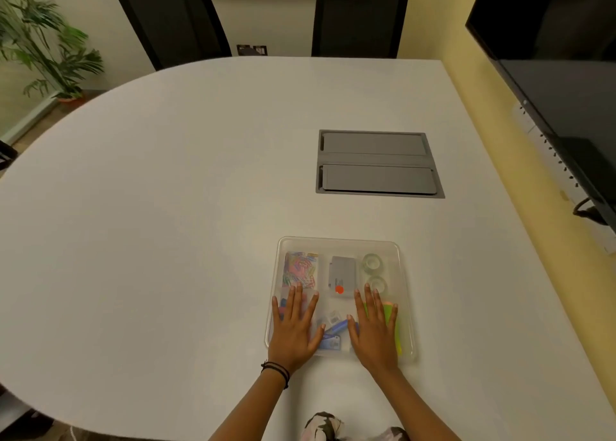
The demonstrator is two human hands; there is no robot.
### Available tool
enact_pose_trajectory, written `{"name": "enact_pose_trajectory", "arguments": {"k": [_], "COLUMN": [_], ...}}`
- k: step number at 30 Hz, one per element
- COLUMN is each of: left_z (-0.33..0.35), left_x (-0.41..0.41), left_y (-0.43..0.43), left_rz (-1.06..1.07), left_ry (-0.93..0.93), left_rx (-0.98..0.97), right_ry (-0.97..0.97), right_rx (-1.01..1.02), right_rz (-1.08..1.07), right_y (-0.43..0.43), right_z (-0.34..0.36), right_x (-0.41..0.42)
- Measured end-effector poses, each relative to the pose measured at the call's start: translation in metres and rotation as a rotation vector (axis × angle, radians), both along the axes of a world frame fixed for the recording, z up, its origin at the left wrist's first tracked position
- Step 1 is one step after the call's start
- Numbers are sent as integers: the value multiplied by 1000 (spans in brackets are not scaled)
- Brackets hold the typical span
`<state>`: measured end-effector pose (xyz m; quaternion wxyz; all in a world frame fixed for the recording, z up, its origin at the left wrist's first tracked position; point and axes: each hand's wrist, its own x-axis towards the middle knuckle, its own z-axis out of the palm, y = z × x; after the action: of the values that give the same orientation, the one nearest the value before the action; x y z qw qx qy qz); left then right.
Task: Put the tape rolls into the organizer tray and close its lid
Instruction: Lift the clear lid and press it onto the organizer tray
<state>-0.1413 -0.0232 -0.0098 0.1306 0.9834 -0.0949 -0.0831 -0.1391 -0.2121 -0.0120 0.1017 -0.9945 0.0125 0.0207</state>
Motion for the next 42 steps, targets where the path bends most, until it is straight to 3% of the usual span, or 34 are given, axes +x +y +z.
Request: {"name": "enact_pose_trajectory", "arguments": {"k": [12,21,28,42], "left_z": [-1,0,1,-3], "left_x": [0,7,5,7], "left_y": [1,16,26,26], "left_rz": [0,-91,-112,-110], "left_ry": [11,-39,-72,-66], "left_rx": [-18,-4,-56,-59], "right_ry": [20,33,4,2], "right_rx": [52,23,-19,-4], "right_rz": [-11,160,10,-3], "right_y": [1,-39,-38,-39], "right_z": [3,9,5,4], "right_x": [0,6,3,4]}}
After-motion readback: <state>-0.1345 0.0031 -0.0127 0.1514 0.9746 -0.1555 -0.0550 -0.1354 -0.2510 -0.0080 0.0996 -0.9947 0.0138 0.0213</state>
